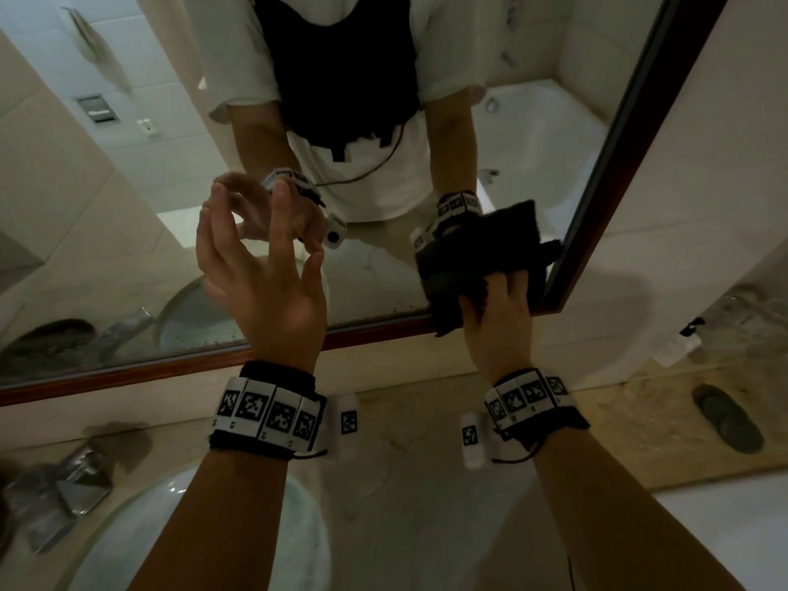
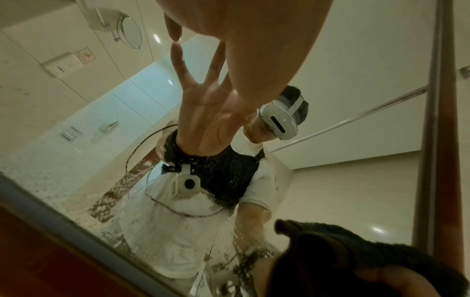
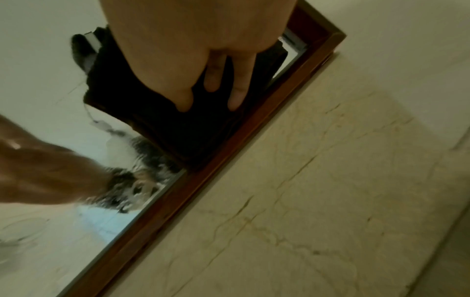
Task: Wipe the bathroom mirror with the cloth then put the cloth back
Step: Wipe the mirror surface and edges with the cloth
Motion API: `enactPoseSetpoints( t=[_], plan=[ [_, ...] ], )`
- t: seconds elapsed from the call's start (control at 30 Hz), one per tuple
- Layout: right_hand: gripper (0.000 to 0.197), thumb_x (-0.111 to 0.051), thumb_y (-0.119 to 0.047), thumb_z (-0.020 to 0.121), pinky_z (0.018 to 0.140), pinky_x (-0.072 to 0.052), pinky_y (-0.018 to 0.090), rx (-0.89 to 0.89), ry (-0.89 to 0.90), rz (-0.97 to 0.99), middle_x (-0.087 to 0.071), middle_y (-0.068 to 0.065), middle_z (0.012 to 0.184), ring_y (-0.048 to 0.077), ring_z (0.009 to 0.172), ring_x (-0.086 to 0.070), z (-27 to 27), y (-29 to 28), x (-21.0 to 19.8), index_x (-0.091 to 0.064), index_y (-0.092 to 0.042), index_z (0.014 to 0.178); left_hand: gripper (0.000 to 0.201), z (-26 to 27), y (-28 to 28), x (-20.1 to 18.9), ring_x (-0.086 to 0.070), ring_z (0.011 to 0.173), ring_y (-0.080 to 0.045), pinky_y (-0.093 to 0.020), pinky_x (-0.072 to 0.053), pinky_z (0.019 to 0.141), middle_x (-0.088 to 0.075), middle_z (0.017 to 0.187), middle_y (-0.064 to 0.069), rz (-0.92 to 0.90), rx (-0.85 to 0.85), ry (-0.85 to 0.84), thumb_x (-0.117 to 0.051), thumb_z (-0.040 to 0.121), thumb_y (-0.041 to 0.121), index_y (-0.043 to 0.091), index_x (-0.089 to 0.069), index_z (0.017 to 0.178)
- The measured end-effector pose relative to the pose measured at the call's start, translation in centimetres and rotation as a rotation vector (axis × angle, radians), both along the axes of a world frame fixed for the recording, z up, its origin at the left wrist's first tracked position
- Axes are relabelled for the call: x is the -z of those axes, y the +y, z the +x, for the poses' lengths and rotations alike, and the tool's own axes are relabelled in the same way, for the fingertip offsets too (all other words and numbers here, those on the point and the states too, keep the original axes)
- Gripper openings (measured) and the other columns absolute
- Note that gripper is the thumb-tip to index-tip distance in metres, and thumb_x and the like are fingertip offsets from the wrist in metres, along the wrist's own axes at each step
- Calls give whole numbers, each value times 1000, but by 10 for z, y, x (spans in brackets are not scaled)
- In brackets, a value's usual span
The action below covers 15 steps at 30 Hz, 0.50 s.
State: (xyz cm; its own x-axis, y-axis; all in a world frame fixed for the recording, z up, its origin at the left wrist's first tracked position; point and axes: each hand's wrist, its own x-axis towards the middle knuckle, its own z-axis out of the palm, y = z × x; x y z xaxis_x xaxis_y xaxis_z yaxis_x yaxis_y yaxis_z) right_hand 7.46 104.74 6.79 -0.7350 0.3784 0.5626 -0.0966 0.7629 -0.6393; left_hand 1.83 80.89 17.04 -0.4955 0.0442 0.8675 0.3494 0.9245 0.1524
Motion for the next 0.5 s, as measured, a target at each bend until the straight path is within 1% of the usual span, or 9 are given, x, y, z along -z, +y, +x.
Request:
enactPoseSetpoints(
  t=[0.07,0.13,0.27,0.33,0.4,0.5],
  plan=[
    [46,-67,-11,88,80,-56,50,39,11,-18,-43,24,132,45,111,-54,2,15,0,-39,-20,122,70,0,0,0,-28,141,-37,-51,-42,96,-24,154,-22,-3,1,2,-71,88,37,26,-39,149],
    [47,-66,-11,89,85,-55,52,72,23,-18,-42,24,134,46,115,-52,5,28,-2,-38,-20,125,68,1,1,0,-27,141,-36,-51,-43,95,-23,154,-21,5,-4,-1,-69,90,38,27,-39,149],
    [46,-63,-6,88,93,-50,52,87,59,-21,-42,26,133,46,118,-48,9,36,-7,-38,-21,125,66,2,1,0,-28,141,-37,-51,-40,100,-26,153,-24,8,-2,-5,-67,91,40,25,-40,149],
    [44,-61,-8,89,94,-50,53,80,55,-38,-41,24,134,45,117,-49,9,36,-9,-39,-21,126,67,1,1,0,-27,141,-37,-51,-40,100,-25,153,-25,7,1,-5,-68,90,38,25,-39,150],
    [43,-60,-11,90,93,-51,55,70,40,-53,-39,19,136,44,117,-51,8,37,-10,-40,-22,127,69,0,1,1,-28,140,-38,-49,-38,104,-24,153,-23,1,-7,9,-69,89,37,25,-39,150],
    [44,-62,-10,89,91,-51,56,71,43,-74,-37,17,136,43,117,-52,5,40,-22,-39,-21,125,75,0,0,0,-28,140,-38,-49,-35,106,-17,154,-18,-6,-3,10,-73,87,35,25,-36,151]
  ],
)
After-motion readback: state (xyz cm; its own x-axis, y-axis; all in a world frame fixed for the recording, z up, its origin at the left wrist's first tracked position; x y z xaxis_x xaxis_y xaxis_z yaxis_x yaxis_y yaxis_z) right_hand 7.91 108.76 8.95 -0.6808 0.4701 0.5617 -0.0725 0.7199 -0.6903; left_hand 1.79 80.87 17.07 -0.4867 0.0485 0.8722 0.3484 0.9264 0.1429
